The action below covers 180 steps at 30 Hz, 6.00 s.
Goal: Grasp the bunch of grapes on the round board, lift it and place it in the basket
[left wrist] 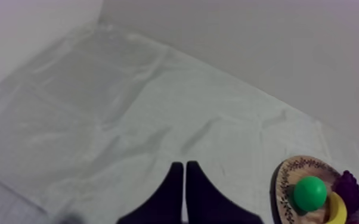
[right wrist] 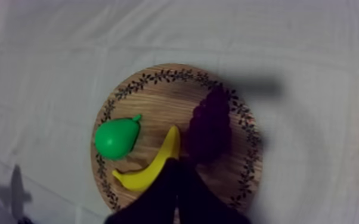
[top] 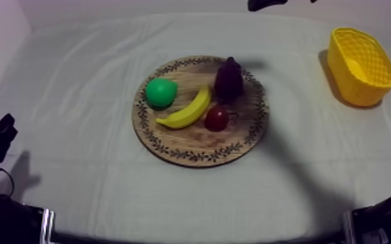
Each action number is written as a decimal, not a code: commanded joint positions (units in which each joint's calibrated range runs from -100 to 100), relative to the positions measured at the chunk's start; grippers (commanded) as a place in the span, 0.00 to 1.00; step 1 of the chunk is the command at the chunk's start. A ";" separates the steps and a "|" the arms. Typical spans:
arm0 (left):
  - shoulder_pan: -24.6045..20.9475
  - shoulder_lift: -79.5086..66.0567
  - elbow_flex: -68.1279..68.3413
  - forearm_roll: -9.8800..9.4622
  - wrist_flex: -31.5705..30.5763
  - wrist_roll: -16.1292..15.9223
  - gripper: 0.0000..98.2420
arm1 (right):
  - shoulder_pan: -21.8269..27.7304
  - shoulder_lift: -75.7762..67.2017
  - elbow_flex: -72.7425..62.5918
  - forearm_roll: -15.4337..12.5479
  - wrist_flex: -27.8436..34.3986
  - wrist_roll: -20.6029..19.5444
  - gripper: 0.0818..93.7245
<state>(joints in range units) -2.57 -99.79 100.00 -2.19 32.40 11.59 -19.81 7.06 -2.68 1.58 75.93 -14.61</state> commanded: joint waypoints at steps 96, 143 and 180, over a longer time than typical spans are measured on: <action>0.00 0.05 0.00 -0.03 0.02 0.01 0.00 | 17.59 -5.57 -1.18 -1.15 1.70 9.00 0.33; 0.00 0.05 0.00 -0.03 0.02 -0.02 0.00 | 15.66 -55.24 44.50 3.93 -6.85 7.61 0.42; 0.00 0.05 0.00 -0.03 0.02 0.00 0.00 | 20.84 -102.64 102.30 -2.32 -37.41 17.83 0.00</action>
<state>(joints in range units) -2.57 -99.79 100.00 -2.19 32.40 11.59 0.95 -95.59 99.58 -0.73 38.47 0.66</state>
